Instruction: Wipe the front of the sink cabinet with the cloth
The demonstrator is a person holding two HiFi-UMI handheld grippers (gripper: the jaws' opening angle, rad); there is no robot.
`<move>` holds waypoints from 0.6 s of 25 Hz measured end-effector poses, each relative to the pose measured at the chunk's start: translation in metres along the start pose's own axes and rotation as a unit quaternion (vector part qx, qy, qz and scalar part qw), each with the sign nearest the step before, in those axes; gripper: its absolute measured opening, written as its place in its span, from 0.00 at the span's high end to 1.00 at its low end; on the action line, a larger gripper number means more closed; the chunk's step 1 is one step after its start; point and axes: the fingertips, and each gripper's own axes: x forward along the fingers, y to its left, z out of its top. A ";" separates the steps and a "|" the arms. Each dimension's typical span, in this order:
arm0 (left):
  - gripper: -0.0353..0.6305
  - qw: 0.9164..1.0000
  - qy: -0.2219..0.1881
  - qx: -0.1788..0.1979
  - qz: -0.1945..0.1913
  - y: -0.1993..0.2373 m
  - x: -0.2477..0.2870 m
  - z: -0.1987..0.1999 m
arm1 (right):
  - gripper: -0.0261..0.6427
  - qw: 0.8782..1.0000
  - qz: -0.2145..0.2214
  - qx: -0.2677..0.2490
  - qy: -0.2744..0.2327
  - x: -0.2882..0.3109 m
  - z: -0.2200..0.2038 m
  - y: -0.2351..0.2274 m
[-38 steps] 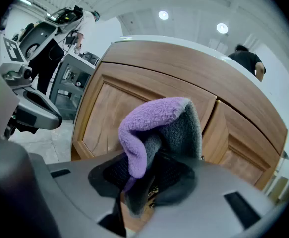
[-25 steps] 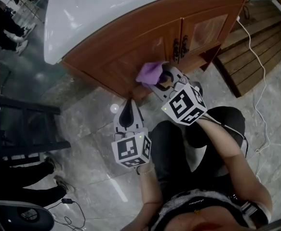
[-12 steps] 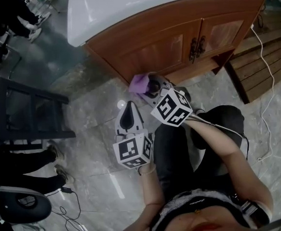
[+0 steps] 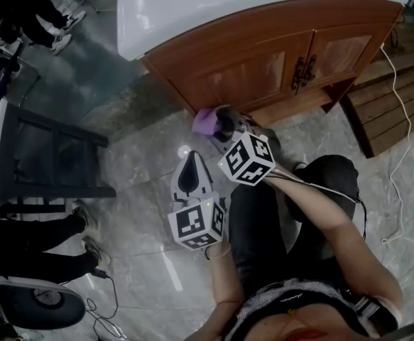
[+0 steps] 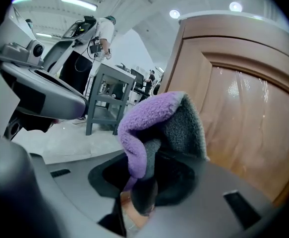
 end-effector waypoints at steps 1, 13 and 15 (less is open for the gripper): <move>0.95 1.000 0.000 0.000 0.000 0.000 0.000 0.000 | 0.72 1.000 0.000 0.000 -0.001 0.000 0.000 0.000; 0.95 1.000 0.002 0.005 -0.011 -0.009 0.006 0.000 | 0.72 1.000 -0.007 -0.013 0.001 0.000 0.000 -0.001; 0.95 1.000 0.003 0.007 -0.011 -0.009 0.006 0.000 | 0.72 1.000 -0.010 -0.016 0.004 -0.001 -0.002 -0.002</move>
